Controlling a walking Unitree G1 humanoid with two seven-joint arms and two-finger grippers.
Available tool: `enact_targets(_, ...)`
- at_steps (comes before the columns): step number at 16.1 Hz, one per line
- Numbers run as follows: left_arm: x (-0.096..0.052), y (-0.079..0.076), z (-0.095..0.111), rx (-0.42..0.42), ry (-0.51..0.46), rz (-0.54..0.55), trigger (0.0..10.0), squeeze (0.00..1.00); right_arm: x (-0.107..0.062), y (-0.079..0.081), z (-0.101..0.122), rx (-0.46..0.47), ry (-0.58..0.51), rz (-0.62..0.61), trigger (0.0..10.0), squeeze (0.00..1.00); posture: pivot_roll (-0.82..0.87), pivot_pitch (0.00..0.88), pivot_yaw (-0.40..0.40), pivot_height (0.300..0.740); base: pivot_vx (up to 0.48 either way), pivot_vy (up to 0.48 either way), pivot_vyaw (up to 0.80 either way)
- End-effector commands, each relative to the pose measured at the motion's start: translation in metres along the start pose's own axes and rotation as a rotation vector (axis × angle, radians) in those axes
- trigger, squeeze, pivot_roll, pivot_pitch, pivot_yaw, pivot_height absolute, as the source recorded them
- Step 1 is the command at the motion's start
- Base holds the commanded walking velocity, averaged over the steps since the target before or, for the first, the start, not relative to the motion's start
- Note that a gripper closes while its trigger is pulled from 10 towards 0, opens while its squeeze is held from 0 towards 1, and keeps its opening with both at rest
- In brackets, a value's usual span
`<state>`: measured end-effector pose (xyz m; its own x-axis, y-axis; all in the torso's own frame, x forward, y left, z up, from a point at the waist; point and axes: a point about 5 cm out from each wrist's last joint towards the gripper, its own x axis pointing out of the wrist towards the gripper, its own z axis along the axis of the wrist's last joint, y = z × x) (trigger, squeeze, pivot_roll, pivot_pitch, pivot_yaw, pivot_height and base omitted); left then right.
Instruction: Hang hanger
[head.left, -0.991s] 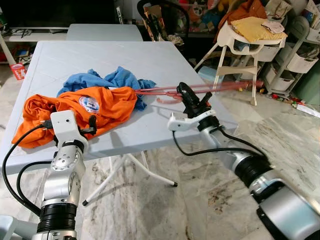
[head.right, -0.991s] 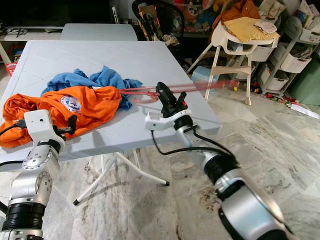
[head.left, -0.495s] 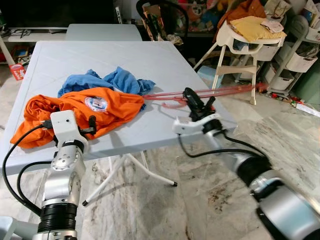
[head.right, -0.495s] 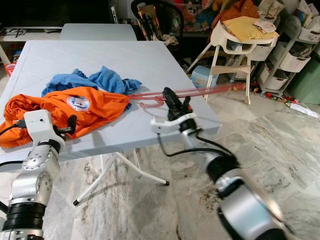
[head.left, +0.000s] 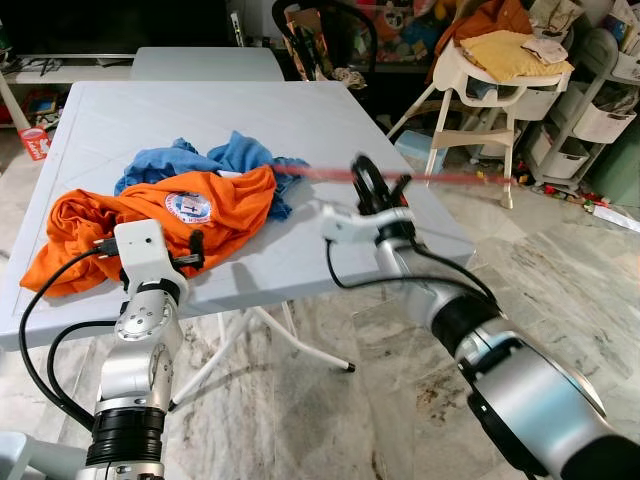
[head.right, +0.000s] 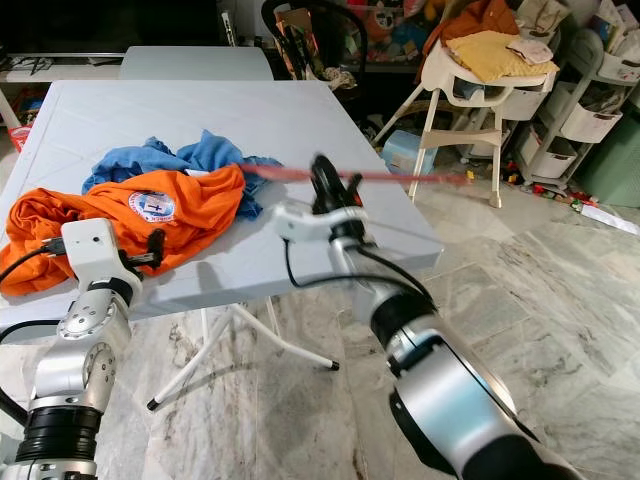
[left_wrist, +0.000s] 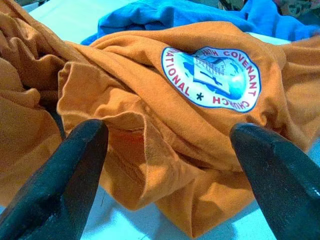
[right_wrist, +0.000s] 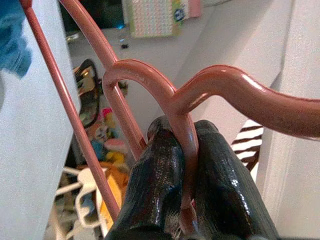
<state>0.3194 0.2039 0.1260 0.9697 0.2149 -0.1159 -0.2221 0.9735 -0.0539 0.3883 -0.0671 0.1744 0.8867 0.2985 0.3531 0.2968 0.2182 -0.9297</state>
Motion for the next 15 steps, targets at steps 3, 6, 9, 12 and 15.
enact_targets(3,-0.002,-0.004,0.001,0.006,0.003,-0.009,10.0,0.0,0.006,-0.003,0.012,-0.077,-0.057,-0.015,10.0,0.0,0.05,0.03,-0.091,0.74,0.0,0.0,0.0)
enact_targets(6,-0.002,-0.006,0.0,0.005,0.007,-0.011,10.0,0.0,-0.001,0.008,0.013,-0.066,-0.09,0.046,10.0,0.0,0.05,0.03,-0.093,0.74,0.0,0.0,0.0)
enact_targets(9,-0.002,-0.005,0.001,-0.002,-0.001,-0.009,10.0,0.0,-0.005,0.004,-0.012,0.215,0.082,0.036,10.0,0.0,0.05,0.029,-0.093,0.74,0.0,0.0,0.0)
enact_targets(12,-0.003,-0.004,0.0,-0.002,-0.002,-0.009,10.0,0.0,-0.008,-0.004,-0.031,0.362,0.158,-0.007,10.0,0.0,0.05,0.027,-0.087,0.74,0.0,0.0,0.0)
enact_targets(15,-0.006,-0.006,-0.002,0.007,0.002,-0.022,10.0,0.0,-0.015,-0.011,-0.051,0.613,0.243,-0.019,10.0,0.0,0.03,0.026,-0.079,0.74,0.0,0.0,0.0)
